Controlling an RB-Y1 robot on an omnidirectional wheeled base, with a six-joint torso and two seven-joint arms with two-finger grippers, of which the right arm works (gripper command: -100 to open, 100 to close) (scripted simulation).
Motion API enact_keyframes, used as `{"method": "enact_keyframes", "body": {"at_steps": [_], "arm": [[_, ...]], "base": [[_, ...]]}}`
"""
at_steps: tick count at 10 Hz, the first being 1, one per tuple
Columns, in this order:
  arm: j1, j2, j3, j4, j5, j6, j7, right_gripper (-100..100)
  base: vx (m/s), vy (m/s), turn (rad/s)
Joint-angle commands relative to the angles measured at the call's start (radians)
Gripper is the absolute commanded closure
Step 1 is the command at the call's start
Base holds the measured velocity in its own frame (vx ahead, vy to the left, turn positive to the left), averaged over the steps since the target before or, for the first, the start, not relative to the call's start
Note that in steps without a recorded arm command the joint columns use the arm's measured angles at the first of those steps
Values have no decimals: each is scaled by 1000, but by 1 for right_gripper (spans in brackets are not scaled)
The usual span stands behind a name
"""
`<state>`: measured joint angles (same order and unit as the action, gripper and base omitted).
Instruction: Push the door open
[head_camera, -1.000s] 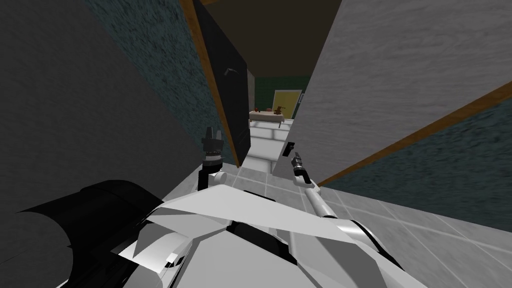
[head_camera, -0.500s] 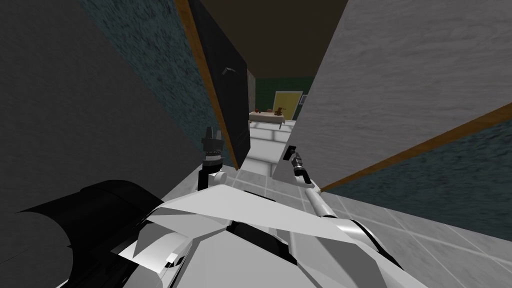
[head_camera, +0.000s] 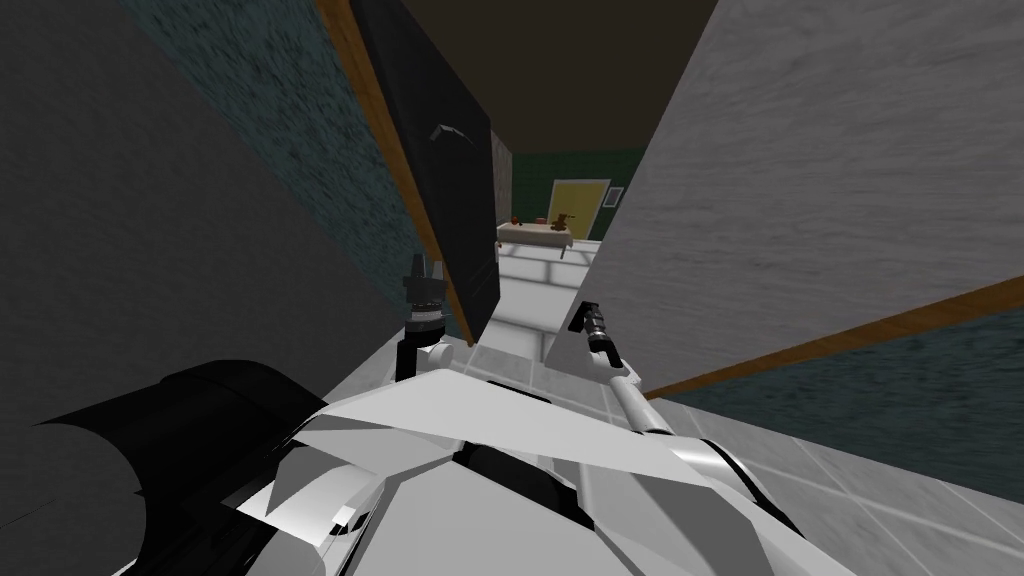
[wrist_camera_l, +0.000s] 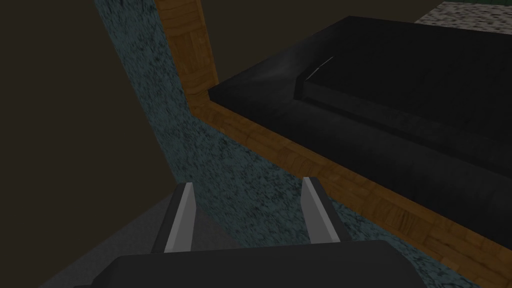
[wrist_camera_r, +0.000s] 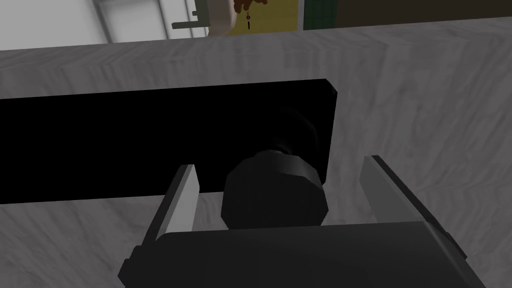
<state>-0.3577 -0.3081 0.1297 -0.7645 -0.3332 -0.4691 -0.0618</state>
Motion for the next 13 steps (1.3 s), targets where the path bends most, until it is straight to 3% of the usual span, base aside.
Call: {"method": "enact_keyframes", "body": {"at_steps": [1, 2, 7, 13], "arm": [[0, 0, 0, 0, 0, 0, 0, -100], [0, 0, 0, 0, 0, 0, 0, 100], [0, 0, 0, 0, 0, 0, 0, 100], [-5, -5, -49, 21, -8, -3, 21, 100]], "base": [[91, -5, 5], [-10, -1, -7], [-15, 0, 4], [179, 45, -36]]}}
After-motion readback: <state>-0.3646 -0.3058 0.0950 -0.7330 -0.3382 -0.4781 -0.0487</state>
